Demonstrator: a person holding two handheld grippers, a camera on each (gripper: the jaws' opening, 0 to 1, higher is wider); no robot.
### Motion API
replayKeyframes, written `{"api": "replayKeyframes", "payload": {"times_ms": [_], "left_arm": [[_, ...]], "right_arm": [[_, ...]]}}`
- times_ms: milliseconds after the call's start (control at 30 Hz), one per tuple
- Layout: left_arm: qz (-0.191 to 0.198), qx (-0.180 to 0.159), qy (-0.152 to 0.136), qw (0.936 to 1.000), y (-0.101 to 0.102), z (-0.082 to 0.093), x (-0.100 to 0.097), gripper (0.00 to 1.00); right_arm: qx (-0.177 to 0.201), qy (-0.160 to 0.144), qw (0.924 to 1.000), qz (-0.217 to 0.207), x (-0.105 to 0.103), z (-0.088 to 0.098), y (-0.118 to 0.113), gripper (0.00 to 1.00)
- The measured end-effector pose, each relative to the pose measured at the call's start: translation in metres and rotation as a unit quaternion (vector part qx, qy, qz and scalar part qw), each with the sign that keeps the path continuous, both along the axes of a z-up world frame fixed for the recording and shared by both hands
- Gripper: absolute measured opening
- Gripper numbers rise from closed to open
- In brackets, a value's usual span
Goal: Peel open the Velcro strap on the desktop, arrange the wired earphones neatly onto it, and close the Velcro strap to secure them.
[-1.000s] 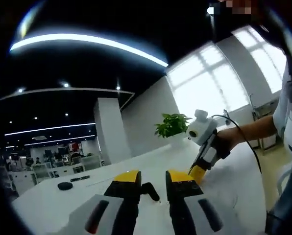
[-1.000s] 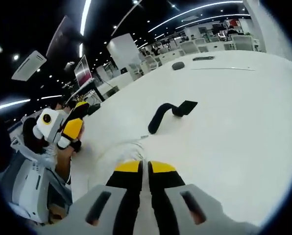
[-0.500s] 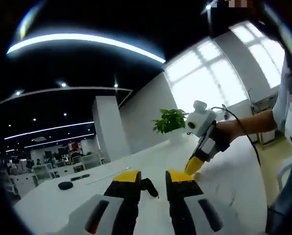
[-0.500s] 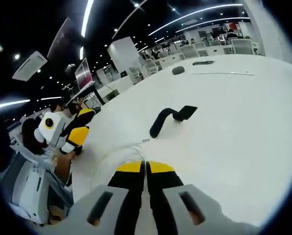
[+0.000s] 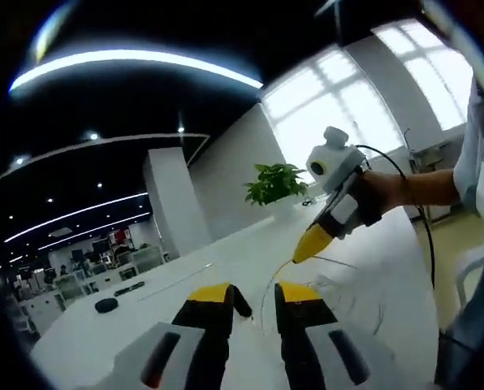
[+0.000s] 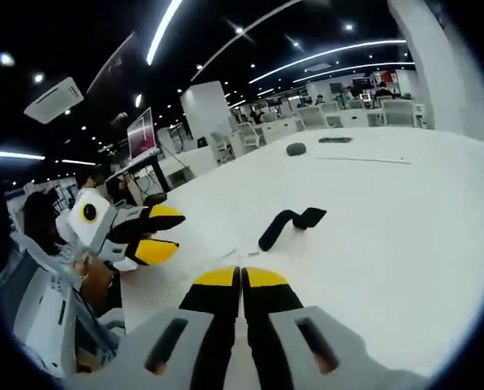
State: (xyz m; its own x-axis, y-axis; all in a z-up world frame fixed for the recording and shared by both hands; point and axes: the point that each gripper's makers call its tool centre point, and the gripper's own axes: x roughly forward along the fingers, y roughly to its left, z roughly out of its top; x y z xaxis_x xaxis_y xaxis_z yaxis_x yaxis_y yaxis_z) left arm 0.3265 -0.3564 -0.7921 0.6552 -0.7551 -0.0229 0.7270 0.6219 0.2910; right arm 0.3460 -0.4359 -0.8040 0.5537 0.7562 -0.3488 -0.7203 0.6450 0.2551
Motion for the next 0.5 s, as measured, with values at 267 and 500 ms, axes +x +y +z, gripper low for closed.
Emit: {"api": "replayKeyframes", "payload": {"times_ms": [267,500], "left_arm": [[0.005,0.026,-0.008,0.9996,-0.006,0.0,0.0,0.24],[0.003,0.047,-0.013,0.9988,-0.015,-0.001,0.001,0.24]], "right_arm": [[0.003,-0.03,0.9995,-0.01,-0.007,0.013,0.001,0.04],[0.017,-0.037,0.9992,-0.002,-0.018,0.019,0.009,0.03]]}}
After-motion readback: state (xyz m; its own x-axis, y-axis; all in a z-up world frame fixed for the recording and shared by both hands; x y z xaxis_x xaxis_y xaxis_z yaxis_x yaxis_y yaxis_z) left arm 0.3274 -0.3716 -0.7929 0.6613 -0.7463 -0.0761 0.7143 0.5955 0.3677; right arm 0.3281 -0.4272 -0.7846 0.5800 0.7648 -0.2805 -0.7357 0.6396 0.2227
